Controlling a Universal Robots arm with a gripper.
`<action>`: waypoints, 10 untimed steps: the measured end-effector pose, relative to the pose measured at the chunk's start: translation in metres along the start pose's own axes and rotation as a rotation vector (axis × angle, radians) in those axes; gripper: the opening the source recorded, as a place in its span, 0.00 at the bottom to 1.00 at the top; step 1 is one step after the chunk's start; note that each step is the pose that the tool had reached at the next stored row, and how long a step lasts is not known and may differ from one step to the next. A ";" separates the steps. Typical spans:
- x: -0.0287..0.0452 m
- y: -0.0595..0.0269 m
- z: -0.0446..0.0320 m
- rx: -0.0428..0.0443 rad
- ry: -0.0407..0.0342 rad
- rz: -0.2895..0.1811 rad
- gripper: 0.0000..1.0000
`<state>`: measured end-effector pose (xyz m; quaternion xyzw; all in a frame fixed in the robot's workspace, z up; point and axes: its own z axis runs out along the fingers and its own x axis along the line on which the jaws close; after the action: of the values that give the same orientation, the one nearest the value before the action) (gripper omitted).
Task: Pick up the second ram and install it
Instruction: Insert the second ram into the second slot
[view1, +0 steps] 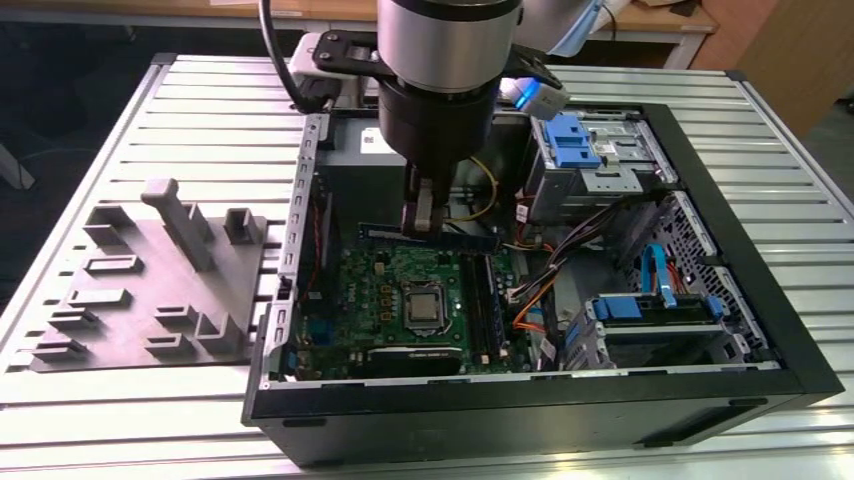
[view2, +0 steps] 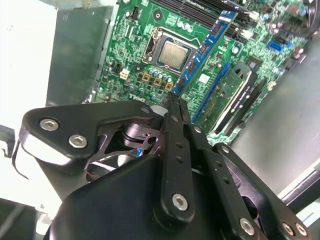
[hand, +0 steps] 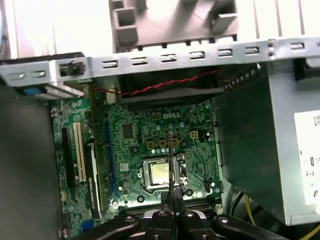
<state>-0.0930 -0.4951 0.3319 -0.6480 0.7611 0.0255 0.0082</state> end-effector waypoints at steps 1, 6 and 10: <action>0.0000 0.0000 0.0003 0.0008 -0.0005 0.018 0.12; 0.0001 -0.0001 0.0016 0.0050 -0.0030 0.109 0.12; 0.0001 -0.0001 0.0027 0.0083 -0.0051 0.181 0.12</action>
<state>-0.0930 -0.4951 0.3292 -0.5764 0.8167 0.0246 0.0104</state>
